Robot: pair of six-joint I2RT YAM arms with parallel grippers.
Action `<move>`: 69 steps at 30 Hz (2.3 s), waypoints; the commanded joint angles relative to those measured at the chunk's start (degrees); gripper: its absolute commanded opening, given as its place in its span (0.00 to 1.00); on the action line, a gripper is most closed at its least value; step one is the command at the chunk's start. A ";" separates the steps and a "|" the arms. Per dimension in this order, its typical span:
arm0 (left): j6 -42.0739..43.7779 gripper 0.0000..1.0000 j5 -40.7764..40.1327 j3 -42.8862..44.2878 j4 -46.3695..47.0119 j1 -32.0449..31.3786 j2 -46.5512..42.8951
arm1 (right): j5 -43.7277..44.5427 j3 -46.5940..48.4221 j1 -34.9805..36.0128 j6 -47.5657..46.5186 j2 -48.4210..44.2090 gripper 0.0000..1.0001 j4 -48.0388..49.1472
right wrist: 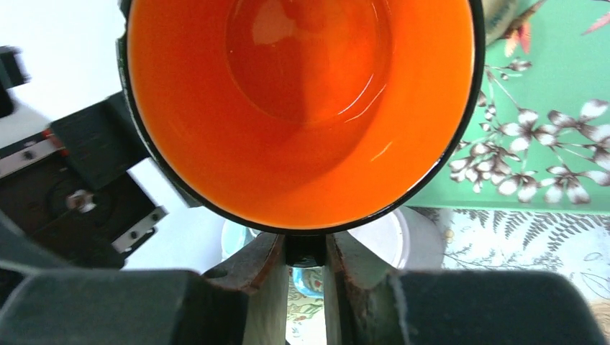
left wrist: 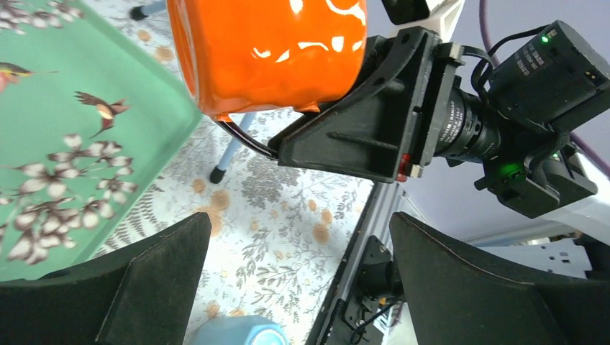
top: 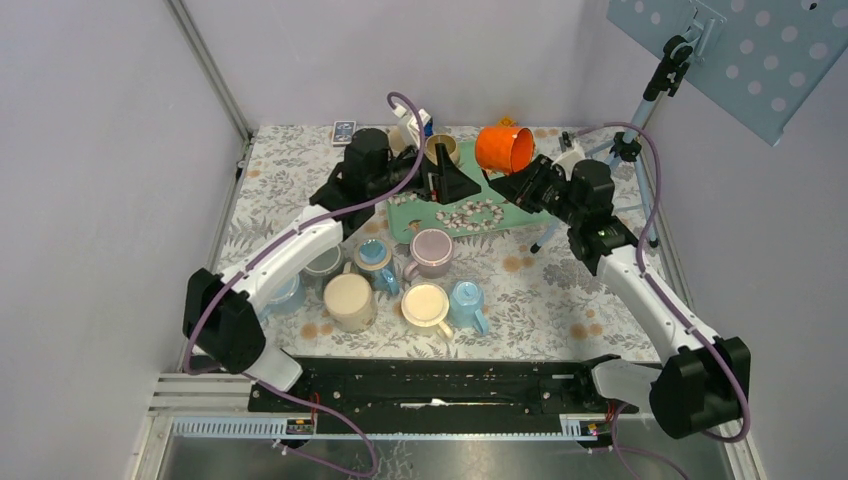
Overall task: Turn the mug right side up
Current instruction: Turn over the cup at the center of the board, then place the cup on the tray.
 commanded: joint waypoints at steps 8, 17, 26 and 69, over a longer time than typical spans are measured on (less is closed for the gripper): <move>6.43 0.99 -9.34 -3.91 -10.08 0.33 -11.43 | 7.69 11.91 -0.08 -8.73 9.04 0.00 -6.21; 8.57 0.99 -8.67 -8.07 -11.76 0.36 -16.68 | 14.25 24.78 -0.08 -12.77 22.64 0.00 -16.95; 9.88 0.99 -8.94 -9.15 -12.65 0.34 -19.75 | 19.08 39.83 0.01 -16.72 37.97 0.00 -24.47; 11.73 0.99 -11.88 -9.73 -20.41 0.46 -24.98 | 24.89 78.47 2.24 -26.47 73.50 0.00 -43.69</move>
